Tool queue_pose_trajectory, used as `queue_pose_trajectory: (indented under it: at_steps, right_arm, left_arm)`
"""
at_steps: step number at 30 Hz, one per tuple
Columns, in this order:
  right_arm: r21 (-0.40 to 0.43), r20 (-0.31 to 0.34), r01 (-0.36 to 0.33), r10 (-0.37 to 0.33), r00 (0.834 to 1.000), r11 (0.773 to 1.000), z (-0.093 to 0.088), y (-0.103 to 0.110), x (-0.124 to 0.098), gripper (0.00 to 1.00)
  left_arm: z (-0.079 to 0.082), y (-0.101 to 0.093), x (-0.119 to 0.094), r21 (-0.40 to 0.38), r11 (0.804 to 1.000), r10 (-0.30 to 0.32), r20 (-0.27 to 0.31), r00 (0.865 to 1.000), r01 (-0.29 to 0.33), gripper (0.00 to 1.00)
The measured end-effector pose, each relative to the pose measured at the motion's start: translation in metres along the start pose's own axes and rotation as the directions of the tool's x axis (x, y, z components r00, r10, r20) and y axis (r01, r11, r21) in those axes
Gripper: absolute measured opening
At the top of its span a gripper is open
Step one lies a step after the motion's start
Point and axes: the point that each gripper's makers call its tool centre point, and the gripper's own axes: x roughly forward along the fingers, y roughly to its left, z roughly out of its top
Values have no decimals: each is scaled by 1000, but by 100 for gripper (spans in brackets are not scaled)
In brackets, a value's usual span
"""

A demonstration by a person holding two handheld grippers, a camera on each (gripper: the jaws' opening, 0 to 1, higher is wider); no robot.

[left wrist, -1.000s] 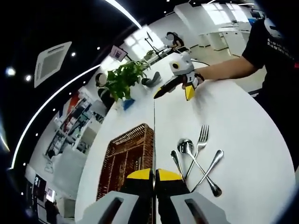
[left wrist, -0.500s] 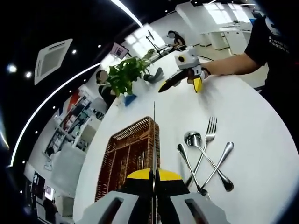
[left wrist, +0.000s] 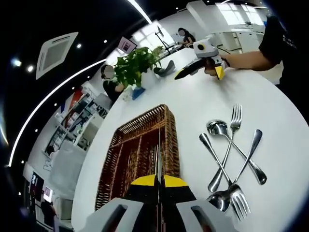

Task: Arrange the knives, forks, and spoons in their matching storage slots by inserting each utensil handle-first until every utensil is classified and aligned in the correct compartment

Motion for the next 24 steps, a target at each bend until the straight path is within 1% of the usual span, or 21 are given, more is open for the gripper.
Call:
queue_pose_trajectory:
  at_steps: [4,8,11,15,18,24]
  right_arm:
    - [-6,-8,3,-3,1000,1000,-2,0,1,100]
    - [-11,-12,1,-1,1000,1000,-3,1,2,100]
    - [-16,-10,4,-4,1000,1000,-2,1,2,100]
    - [-3,-6,11,-11,1000,1000,-2,-2,2,100]
    - [-4,-16,22,-22,1000,1000,-5,-6,3,100]
    - [-2,-10,35,-35,999,999,-3,-10,2,100]
  left_arm:
    - [-9,9,10,-2,1000,-9,-7,1000,9,1]
    - [-14,16,15,-13,1000,-18,-3,1000,18,1]
    - [-19,19,18,-5,1000,-25,-4,1000,25,1]
    - [-27,25,20,-4,999,-33,-11,999,33,1]
    - [-30,30,20,-6,999,-34,-11,999,34,1]
    - [-31,36,19,-9,999,-34,0,999,34,1]
